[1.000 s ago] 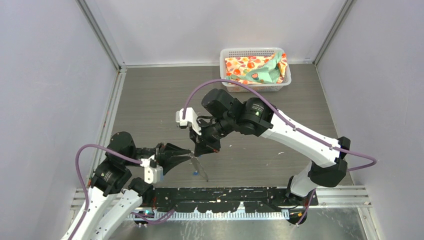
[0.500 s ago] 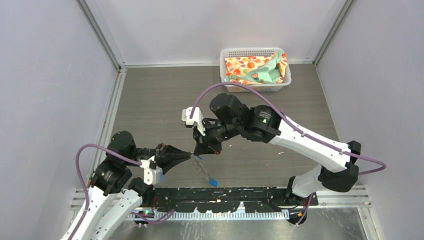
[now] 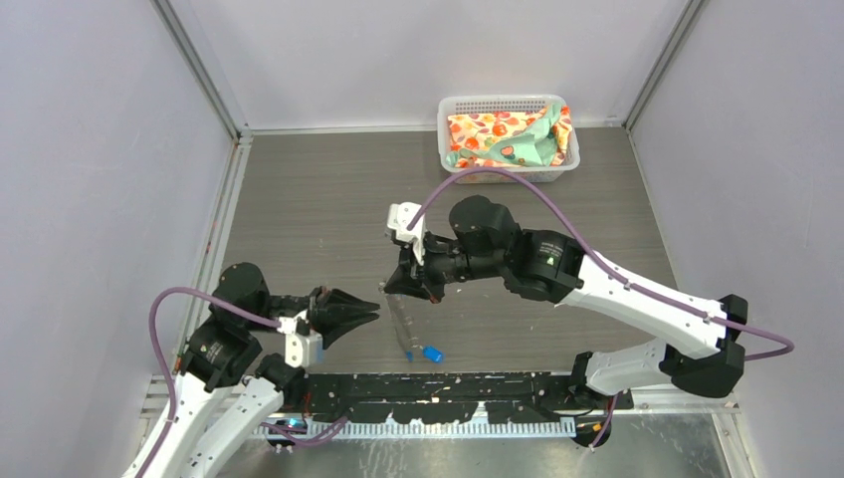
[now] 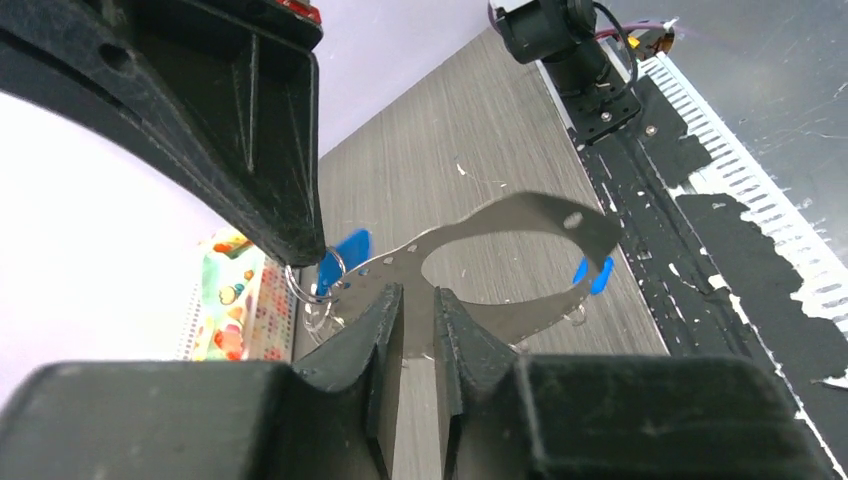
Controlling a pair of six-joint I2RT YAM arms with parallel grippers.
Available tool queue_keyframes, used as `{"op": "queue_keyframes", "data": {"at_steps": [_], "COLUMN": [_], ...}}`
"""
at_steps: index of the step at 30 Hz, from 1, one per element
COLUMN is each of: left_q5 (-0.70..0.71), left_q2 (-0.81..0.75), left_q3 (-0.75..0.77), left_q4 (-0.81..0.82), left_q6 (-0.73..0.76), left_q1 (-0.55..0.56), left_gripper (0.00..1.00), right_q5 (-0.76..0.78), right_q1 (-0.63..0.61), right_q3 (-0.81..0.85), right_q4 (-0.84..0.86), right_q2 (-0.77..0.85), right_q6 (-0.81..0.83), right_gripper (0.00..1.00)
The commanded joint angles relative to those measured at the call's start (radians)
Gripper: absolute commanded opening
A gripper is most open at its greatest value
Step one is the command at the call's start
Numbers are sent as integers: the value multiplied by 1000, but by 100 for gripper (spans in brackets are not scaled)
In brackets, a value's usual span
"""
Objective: Put the keys on the keyring
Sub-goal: Adjust the key on the keyring.
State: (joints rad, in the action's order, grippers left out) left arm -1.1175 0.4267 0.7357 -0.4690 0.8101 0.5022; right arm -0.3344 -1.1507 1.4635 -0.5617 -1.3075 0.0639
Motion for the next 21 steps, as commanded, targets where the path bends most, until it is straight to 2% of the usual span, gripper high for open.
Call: {"op": "queue_keyframes", "data": {"at_steps": [1, 7, 9, 14, 18, 21], "left_q5": [51, 230, 236, 115, 17, 28], "left_q2": [7, 59, 68, 91, 155, 193], "left_q3": [52, 116, 136, 155, 209, 237], "left_q4": [78, 200, 209, 209, 75, 9], "left_q6": [-171, -584, -667, -701, -639, -587], "left_q1": [3, 3, 4, 2, 3, 3], "left_gripper": [21, 34, 38, 34, 32, 31], "right_q5": [58, 70, 82, 103, 116, 97], "right_q1": [-4, -17, -20, -27, -32, -36], "right_q3": [-75, -173, -197, -257, -277, -276], "right_q4": [228, 339, 358, 421, 454, 457], "right_q2": [88, 139, 158, 200, 212, 204], "right_q6": [-44, -52, -46, -31, -20, -12], "right_gripper": [1, 1, 1, 1, 1, 1]}}
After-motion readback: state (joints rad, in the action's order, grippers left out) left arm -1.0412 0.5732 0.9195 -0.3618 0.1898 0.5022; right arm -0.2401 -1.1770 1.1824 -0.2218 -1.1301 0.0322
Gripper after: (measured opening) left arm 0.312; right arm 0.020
